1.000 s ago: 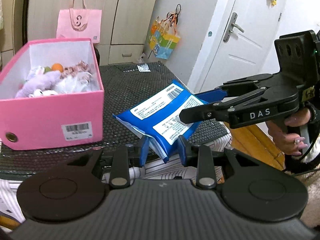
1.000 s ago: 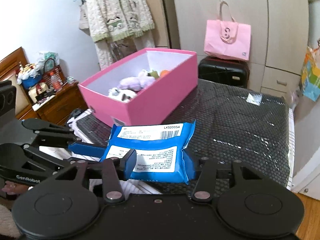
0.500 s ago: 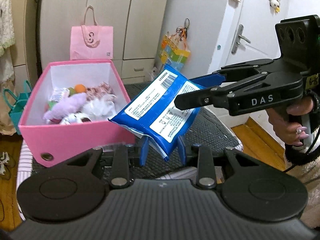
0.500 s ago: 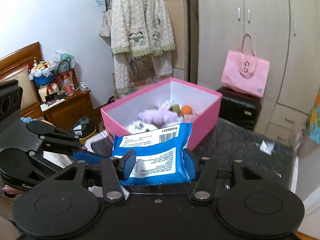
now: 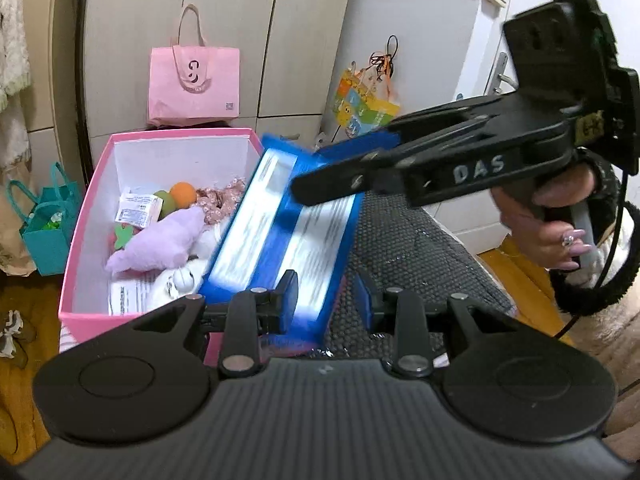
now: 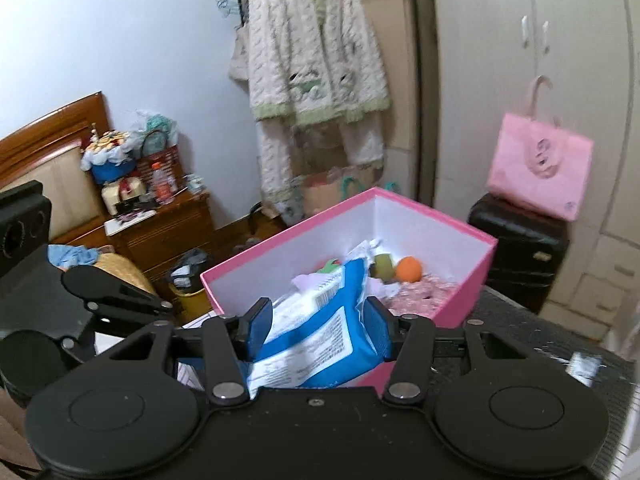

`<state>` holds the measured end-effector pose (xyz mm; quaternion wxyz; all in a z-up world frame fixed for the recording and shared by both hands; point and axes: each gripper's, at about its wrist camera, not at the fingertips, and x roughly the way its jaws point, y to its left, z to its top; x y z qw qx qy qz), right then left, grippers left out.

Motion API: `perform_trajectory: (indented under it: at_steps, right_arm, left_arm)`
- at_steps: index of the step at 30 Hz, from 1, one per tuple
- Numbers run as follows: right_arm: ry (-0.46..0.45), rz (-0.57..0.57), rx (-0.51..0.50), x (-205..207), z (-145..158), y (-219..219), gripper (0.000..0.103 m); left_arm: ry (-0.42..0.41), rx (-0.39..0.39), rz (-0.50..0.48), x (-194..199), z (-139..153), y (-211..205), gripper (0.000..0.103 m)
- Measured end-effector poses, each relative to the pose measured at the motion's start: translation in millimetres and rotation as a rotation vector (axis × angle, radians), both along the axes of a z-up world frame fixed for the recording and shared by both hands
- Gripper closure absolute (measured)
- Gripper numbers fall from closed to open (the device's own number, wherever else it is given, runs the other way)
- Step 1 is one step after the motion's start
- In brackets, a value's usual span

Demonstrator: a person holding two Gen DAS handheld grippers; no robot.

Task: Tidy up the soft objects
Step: 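Lower the blue packet into the box and open the right tool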

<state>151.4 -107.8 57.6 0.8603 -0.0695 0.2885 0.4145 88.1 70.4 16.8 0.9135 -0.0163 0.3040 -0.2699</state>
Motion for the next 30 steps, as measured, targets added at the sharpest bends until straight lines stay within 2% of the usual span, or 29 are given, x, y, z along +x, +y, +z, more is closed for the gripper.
perform_trajectory:
  at_steps: [2, 7, 16, 22, 25, 30]
  right_arm:
    - [0.039, 0.036, -0.002, 13, -6, 6, 0.054]
    - [0.079, 0.023, -0.052, 37, -27, 19, 0.056]
    - [0.087, -0.026, -0.066, 58, -35, 9, 0.057]
    - [0.063, -0.047, -0.073, 51, -30, -2, 0.057]
    - [0.040, -0.048, -0.072, 40, -25, -7, 0.056]
    - [0.014, -0.047, -0.066, 22, -22, -12, 0.056]
  left_arm:
    - [0.005, -0.007, -0.008, 13, -3, 1, 0.073]
    - [0.053, 0.014, 0.006, 45, -15, 3, 0.073]
    - [0.068, 0.022, 0.013, 66, -21, 7, 0.073]
    - [0.050, 0.001, 0.043, 62, -6, 27, 0.071]
    - [0.025, 0.032, 0.046, 54, 5, 34, 0.069]
    - [0.075, 0.070, -0.023, 43, 6, 34, 0.063]
